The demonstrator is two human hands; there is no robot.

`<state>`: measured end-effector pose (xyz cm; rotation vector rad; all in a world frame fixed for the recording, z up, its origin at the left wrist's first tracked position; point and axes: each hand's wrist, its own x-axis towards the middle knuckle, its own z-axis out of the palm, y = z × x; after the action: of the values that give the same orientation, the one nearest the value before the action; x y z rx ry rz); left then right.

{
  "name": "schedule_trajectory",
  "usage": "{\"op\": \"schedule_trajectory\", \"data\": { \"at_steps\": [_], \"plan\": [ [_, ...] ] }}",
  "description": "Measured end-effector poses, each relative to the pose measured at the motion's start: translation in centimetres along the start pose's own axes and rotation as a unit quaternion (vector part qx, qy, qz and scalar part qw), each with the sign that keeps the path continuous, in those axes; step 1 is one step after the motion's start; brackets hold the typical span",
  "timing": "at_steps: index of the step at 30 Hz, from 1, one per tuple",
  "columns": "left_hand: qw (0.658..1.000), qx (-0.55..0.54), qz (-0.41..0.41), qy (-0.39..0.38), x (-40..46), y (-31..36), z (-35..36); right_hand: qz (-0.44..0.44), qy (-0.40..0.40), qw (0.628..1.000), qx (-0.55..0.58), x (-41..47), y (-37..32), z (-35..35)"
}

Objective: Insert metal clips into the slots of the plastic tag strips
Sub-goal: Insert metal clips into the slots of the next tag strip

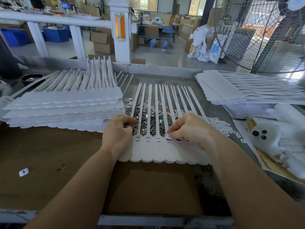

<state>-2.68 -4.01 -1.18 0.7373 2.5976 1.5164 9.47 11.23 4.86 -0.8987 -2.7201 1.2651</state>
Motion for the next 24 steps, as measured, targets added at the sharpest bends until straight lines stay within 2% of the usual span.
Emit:
{"op": "schedule_trajectory", "data": {
  "at_steps": [12, 24],
  "plan": [
    [1.000, -0.001, -0.003, 0.003, 0.03, 0.07, -0.03, 0.019, -0.014, 1.000, 0.017, -0.05, -0.06, -0.31],
    [1.000, -0.019, -0.014, 0.002, -0.16, 0.10, -0.04, -0.002, -0.003, 1.000, -0.006, -0.10, -0.07, 0.12]
  ]
}}
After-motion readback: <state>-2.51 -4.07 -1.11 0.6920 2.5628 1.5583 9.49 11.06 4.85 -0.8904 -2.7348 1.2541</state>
